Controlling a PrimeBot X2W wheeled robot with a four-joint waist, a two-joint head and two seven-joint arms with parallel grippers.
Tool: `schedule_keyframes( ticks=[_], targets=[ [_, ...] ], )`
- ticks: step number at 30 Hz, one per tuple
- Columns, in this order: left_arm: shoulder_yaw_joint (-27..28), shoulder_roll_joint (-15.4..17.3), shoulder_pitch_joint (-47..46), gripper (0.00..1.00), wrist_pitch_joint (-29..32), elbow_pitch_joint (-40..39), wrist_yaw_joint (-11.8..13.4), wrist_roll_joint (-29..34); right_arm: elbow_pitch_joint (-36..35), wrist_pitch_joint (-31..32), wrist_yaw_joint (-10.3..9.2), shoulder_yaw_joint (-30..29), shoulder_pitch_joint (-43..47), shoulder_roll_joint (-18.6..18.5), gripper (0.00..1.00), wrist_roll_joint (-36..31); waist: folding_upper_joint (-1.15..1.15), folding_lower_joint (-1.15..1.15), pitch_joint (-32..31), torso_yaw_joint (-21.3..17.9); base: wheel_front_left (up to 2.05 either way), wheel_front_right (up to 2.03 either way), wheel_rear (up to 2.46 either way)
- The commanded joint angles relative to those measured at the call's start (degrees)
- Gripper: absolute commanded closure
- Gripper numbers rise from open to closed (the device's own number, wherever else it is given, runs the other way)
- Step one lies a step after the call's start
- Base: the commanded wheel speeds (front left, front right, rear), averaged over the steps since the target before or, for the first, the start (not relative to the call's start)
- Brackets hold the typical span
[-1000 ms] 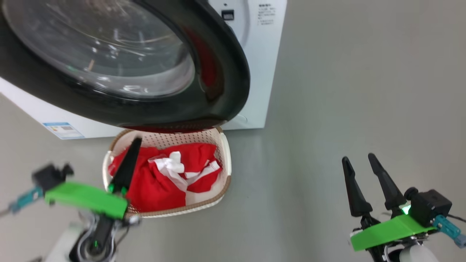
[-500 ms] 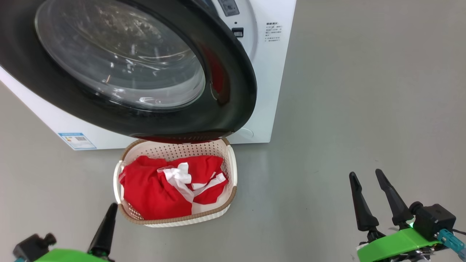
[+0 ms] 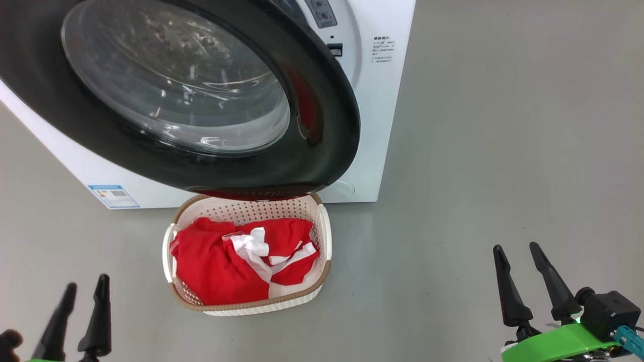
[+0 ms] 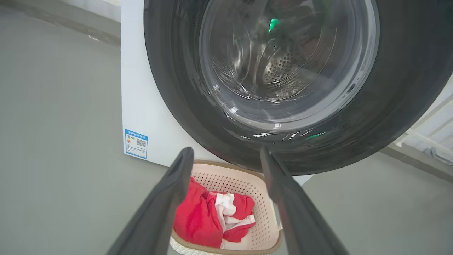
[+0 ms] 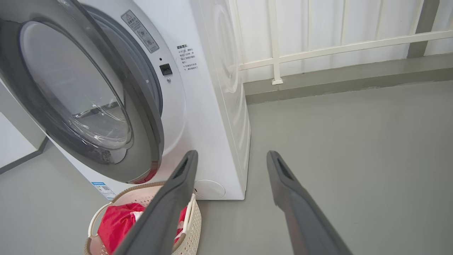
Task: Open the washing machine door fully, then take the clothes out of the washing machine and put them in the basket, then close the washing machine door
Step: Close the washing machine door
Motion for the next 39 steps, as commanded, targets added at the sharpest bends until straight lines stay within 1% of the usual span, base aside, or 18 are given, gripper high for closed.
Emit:
schedule_keyframes(
  ticks=[1,3,7,10,12,14,18,34,35,36,37,38,39],
  targets=[
    [4.0,0.1,-0.4,0.00,-0.7,-2.7,-0.3,5.0,-1.6,-0.4,0.42,0.9,-0.5,-0.5,0.00,0.0,0.00,0.00,0.1,0.1,0.00,0.00,0.00],
    [6.8,-1.5,0.2,0.00,-0.7,-4.5,-0.3,11.7,-1.7,-0.4,0.42,0.6,-0.6,-0.5,0.00,0.2,0.00,0.00,0.1,0.2,0.00,0.00,0.00],
    [10.1,-4.5,1.4,0.00,-0.7,-8.8,-0.3,22.4,-2.0,-0.4,0.42,0.5,-0.6,-0.5,0.00,0.3,0.00,0.00,-0.1,0.3,0.00,0.00,0.00],
    [11.3,-6.0,2.7,0.00,-0.7,-12.1,-0.3,28.9,-2.1,-0.4,0.42,0.5,-0.6,-0.5,0.00,0.3,0.00,0.00,-0.2,0.3,0.00,0.00,0.00],
    [11.8,-7.1,3.5,0.00,-0.7,-13.1,-0.3,31.4,-2.2,-0.4,0.42,0.4,-0.5,-0.5,0.00,0.3,0.00,0.00,-0.3,0.4,0.00,0.00,0.00],
    [11.7,-8.2,4.2,0.00,-0.7,-12.9,-0.3,32.5,-2.1,-0.4,0.42,0.4,-0.4,-0.5,0.00,0.3,0.00,0.00,-0.5,0.4,0.00,0.00,0.00],
    [11.1,-9.1,4.7,0.00,-0.7,-11.1,-0.3,33.2,-2.0,-0.4,0.42,0.6,-0.3,-0.5,0.00,0.3,0.00,0.00,-0.5,0.3,0.00,0.00,0.00],
    [10.7,-9.7,3.7,0.00,-0.7,-10.6,-0.3,33.8,-2.3,-0.4,0.42,1.0,-0.8,-0.5,0.00,0.3,0.00,0.00,-0.5,0.7,0.00,0.00,0.00],
    [10.5,-9.8,3.7,0.00,-0.7,-10.6,-0.3,33.8,-2.3,-0.4,0.42,1.3,-0.9,-0.5,0.17,0.4,0.00,0.00,-0.5,0.9,0.00,0.00,0.00],
    [10.5,-9.8,3.7,0.00,-0.7,-10.6,-0.3,33.8,-2.3,-0.4,0.42,1.3,-0.9,-0.5,0.17,0.4,0.00,0.00,-0.5,0.9,0.00,0.00,0.00],
    [10.3,-10.0,3.6,0.00,-0.7,-10.7,-0.3,33.7,-2.3,-0.4,0.42,1.6,-1.1,-0.5,0.56,0.6,0.00,0.00,-0.4,1.1,0.00,0.00,0.00],
    [10.0,-10.2,3.4,0.00,-0.7,-10.7,-0.3,33.7,-2.2,-0.4,0.42,2.0,-1.2,-0.5,0.81,0.6,0.00,0.00,-0.4,1.5,0.00,0.00,0.00],
    [9.7,-10.4,3.3,0.00,-0.7,-10.7,-0.3,33.7,-2.1,-0.4,0.42,2.5,-1.4,-0.5,1.00,0.5,0.00,0.00,-0.3,1.8,0.00,0.00,0.00]
  ],
)
